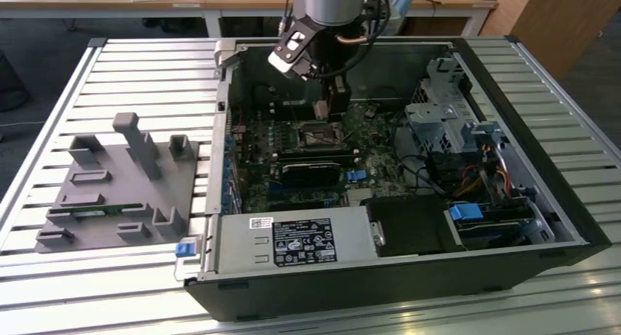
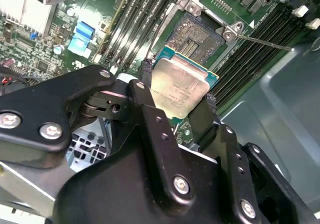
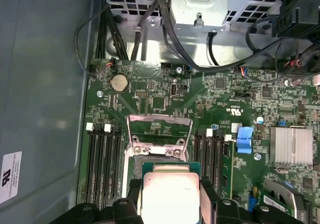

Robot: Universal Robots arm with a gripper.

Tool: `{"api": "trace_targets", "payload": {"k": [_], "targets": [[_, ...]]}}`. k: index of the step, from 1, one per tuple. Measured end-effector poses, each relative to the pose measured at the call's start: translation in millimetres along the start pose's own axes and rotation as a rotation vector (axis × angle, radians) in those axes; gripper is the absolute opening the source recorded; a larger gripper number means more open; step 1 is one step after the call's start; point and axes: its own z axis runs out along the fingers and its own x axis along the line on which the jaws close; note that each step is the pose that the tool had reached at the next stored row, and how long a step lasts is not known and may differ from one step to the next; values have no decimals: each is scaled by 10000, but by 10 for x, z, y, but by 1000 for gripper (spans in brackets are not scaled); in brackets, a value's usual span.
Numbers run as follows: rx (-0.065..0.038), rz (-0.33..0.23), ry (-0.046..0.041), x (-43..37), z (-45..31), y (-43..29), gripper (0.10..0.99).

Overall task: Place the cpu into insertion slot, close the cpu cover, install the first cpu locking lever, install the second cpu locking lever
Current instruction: 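Place the cpu into insertion slot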

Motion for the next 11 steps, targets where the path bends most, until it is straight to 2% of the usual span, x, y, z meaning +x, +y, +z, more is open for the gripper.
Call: {"api": "trace_targets", "payload": {"k": [11], "targets": [[0,48,-9,96,182,-47,541]]}}
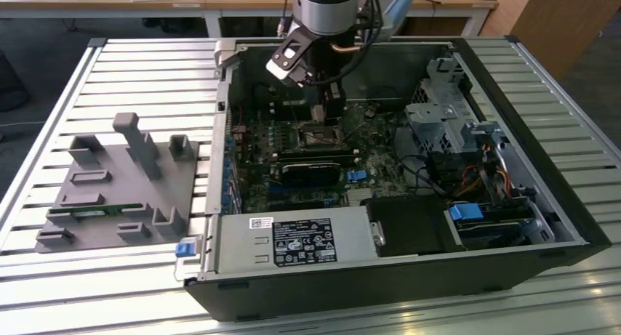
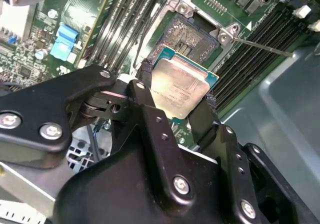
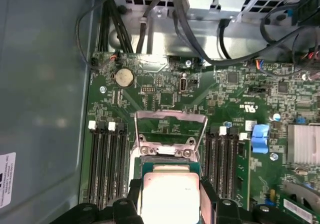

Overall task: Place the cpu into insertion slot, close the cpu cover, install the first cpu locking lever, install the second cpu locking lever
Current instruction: 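Place the cpu into insertion slot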

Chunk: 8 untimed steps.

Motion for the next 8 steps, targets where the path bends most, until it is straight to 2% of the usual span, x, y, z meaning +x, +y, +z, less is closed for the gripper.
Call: {"api": "trace_targets", "payload": {"k": [8], "targets": [[0,123,-13,8,86,-49,541]]}}
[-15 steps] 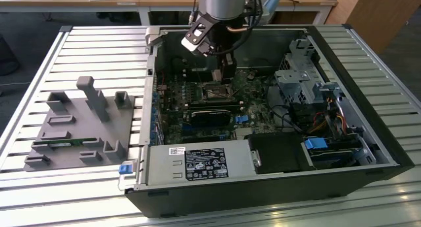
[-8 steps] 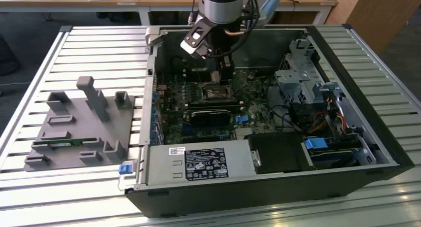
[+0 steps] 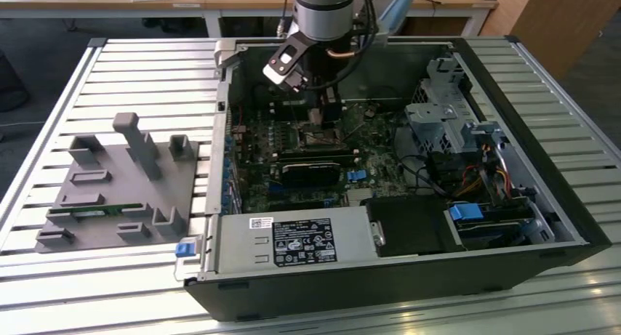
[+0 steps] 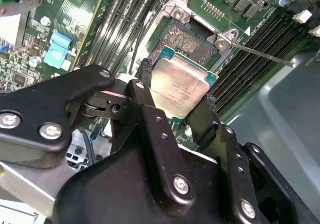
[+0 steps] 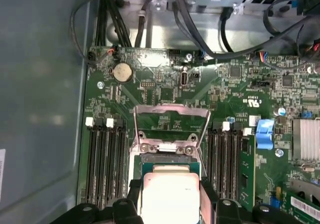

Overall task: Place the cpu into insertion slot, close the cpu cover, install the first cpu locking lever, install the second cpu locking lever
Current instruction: 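Place the cpu into insertion slot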

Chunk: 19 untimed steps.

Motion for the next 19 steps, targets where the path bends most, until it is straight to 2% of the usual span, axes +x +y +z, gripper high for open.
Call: {"api": "trace_targets", "payload": {"k": [4,19], "targets": [[0,5,1,0,61,-6,541],[1,5,0,0,123,-12,541]]}}
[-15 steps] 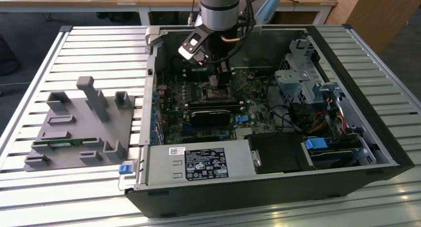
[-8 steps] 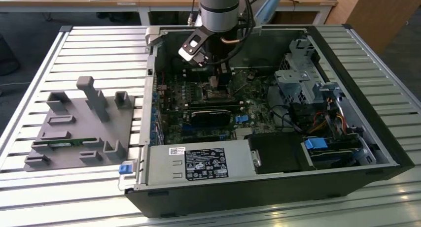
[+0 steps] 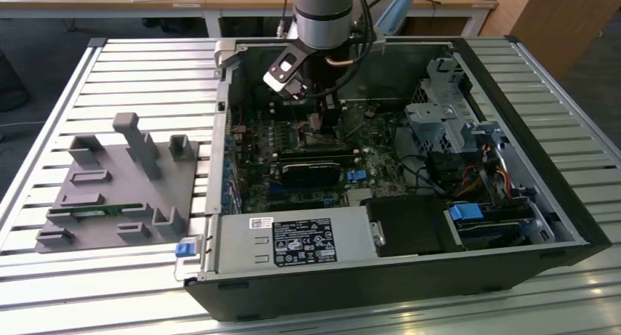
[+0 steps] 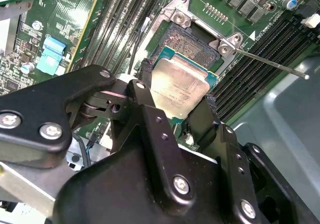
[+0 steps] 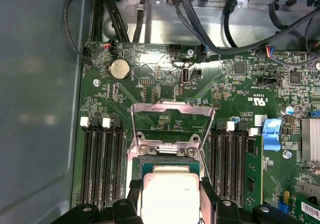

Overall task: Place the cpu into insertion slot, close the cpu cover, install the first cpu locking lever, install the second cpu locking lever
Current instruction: 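Place the cpu into insertion slot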

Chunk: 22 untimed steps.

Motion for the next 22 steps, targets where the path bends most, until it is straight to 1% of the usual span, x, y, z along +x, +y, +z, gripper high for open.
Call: {"api": "trace_targets", "payload": {"k": [15,22], "targets": [[-1,0,1,0,44,-4,541],[-1,3,0,1,96,-12,541]]}}
